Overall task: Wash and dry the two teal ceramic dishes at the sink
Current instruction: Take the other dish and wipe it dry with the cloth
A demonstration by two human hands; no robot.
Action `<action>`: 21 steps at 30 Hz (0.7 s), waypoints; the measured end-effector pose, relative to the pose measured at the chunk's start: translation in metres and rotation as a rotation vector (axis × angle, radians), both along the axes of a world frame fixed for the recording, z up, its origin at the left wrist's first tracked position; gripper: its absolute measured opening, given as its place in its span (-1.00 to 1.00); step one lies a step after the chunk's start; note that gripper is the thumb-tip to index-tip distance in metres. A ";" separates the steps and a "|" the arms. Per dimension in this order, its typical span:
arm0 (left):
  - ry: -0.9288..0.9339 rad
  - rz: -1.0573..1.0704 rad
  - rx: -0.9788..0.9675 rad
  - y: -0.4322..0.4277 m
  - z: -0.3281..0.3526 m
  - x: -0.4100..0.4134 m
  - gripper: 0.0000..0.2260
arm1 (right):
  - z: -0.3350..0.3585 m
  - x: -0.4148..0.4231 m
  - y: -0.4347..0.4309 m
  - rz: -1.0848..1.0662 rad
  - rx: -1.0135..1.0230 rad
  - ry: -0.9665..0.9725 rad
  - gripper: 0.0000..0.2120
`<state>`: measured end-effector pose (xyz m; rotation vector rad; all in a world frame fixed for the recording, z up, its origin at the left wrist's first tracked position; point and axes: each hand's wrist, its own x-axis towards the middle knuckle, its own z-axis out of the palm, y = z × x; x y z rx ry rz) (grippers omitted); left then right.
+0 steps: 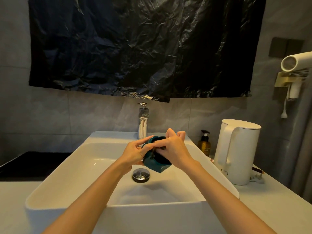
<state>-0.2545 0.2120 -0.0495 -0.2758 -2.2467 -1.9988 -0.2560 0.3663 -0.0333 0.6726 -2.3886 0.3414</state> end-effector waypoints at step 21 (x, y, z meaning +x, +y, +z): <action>0.072 0.071 0.040 -0.003 -0.002 -0.004 -0.64 | -0.003 0.008 -0.003 0.055 -0.113 -0.128 -0.79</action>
